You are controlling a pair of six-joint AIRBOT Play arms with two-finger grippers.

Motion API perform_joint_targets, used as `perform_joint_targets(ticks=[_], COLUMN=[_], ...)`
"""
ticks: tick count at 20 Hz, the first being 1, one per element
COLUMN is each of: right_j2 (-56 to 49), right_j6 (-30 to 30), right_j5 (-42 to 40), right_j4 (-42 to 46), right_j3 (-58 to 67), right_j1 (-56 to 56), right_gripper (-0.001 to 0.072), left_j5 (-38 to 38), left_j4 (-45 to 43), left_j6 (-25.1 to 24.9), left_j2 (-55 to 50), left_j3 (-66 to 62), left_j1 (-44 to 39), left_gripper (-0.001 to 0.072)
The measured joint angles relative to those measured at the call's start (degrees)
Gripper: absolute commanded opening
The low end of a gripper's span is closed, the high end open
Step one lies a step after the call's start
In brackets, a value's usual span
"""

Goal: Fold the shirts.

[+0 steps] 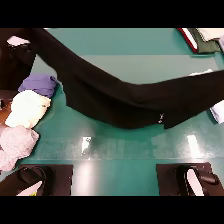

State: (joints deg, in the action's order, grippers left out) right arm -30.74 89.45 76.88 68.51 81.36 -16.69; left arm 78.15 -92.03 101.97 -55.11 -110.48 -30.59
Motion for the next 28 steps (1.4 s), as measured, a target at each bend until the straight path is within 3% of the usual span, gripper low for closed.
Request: perform_joint_targets(ticks=[7, 15, 22, 28], right_j2=[-4.4, -11.0, -15.4, -25.1], right_j6=[0.0, 0.1, 2.1, 6.3], right_j5=[2.3, 4.0, 4.4, 15.3], right_j4=[0.3, 4.6, 11.2, 11.9], right_j3=[13.8, 30.3, 39.6, 38.0], right_j1=[0.0, 0.0, 0.0, 0.0], right_gripper=[0.0020, 0.0019, 0.0019, 0.0019], left_j5=[7.4, 4.7, -4.2, -0.7], left_j4=[-4.4, -5.1, -4.3, -15.1], left_j6=[0.0, 2.7, 2.8, 2.1], left_j2=[1.7, 6.4, 6.8, 3.1], left_j3=[-3.7, -5.6, -5.7, 0.5], left_j1=[0.0, 0.0, 0.0, 0.0], left_gripper=[0.0028, 0.0029, 0.0029, 0.0030])
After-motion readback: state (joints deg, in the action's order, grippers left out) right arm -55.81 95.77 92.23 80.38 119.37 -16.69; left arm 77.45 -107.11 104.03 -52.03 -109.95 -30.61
